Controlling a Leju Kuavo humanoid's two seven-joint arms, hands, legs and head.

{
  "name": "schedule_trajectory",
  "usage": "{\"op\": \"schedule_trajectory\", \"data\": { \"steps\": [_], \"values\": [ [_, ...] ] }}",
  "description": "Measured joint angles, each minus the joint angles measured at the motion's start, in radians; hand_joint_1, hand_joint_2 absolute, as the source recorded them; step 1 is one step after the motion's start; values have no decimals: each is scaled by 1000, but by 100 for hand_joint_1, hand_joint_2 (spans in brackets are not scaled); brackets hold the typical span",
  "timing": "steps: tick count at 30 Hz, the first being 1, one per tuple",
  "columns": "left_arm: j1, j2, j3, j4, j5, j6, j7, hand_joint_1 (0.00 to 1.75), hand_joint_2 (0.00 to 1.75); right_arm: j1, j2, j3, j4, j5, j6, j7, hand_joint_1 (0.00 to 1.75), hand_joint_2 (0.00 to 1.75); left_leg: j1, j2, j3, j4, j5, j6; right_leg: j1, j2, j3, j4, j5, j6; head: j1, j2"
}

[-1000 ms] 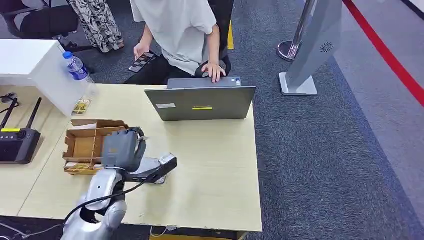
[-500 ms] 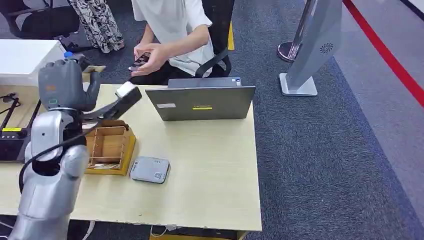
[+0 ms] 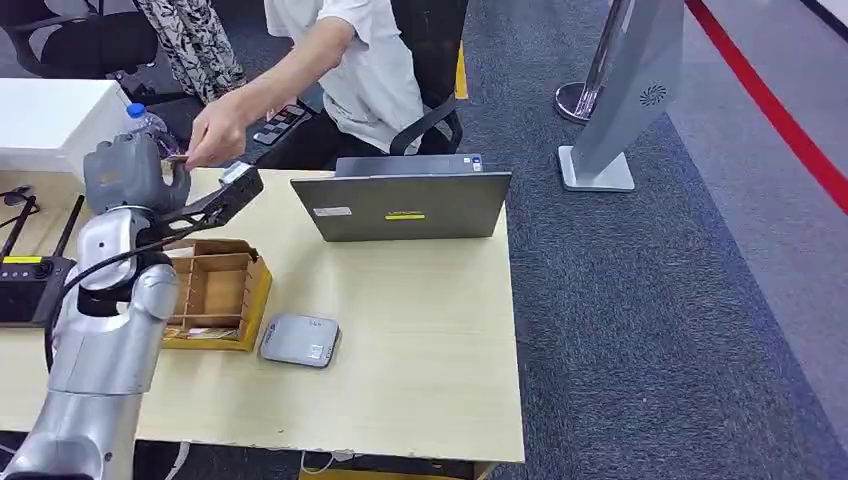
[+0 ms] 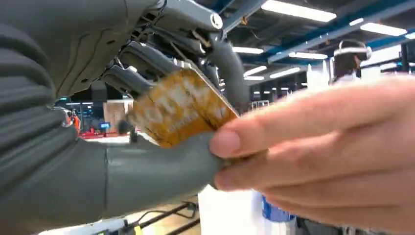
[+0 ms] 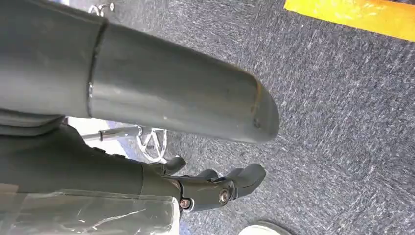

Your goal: Pass the card to the sensor for recognition and then transmit it.

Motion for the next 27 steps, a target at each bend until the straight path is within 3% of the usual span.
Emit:
{"op": "schedule_trajectory", "data": {
  "steps": [6,11,14,18,20,23,24,27],
  "values": [
    [38,-10,0,-23,27,-1,-30,0,175,2,2,-18,0,7,0,0,0,0,0,0,0,0,0,0,0,0,0,0,0,0,0,0],
    [132,-15,-11,-152,71,-40,-81,0,175,7,5,-49,0,-3,-7,2,0,0,0,1,0,0,-1,0,0,1,0,0,0,0,0,0],
    [237,27,-69,-269,77,-63,-110,0,175,14,9,-84,-2,-8,-11,-3,0,0,0,2,0,0,-2,0,0,2,0,0,-1,0,0,0],
    [414,142,-162,-376,93,-32,-176,0,175,23,11,-133,-6,-11,-13,-10,0,0,0,5,1,-1,-4,-1,0,4,-1,0,-3,-1,1,0],
    [493,190,-188,-398,105,3,-197,0,175,27,11,-155,-8,-9,-8,-13,0,0,1,5,1,-1,-4,-1,0,4,-1,0,-3,-1,0,0],
    [544,216,-195,-408,111,23,-211,0,175,28,11,-169,-10,-8,-6,-15,0,0,1,4,1,-1,-4,-1,0,4,-1,0,-4,0,1,0],
    [616,246,-197,-414,120,71,-235,0,175,29,11,-193,-14,8,-4,-19,0,0,1,4,1,-1,-4,-1,0,3,0,0,-4,0,0,0],
    [669,251,-196,-405,93,162,-267,0,175,28,11,-215,-19,32,-1,-26,0,0,0,3,1,-1,-4,-1,0,2,0,0,-4,0,1,0]
  ]
}}
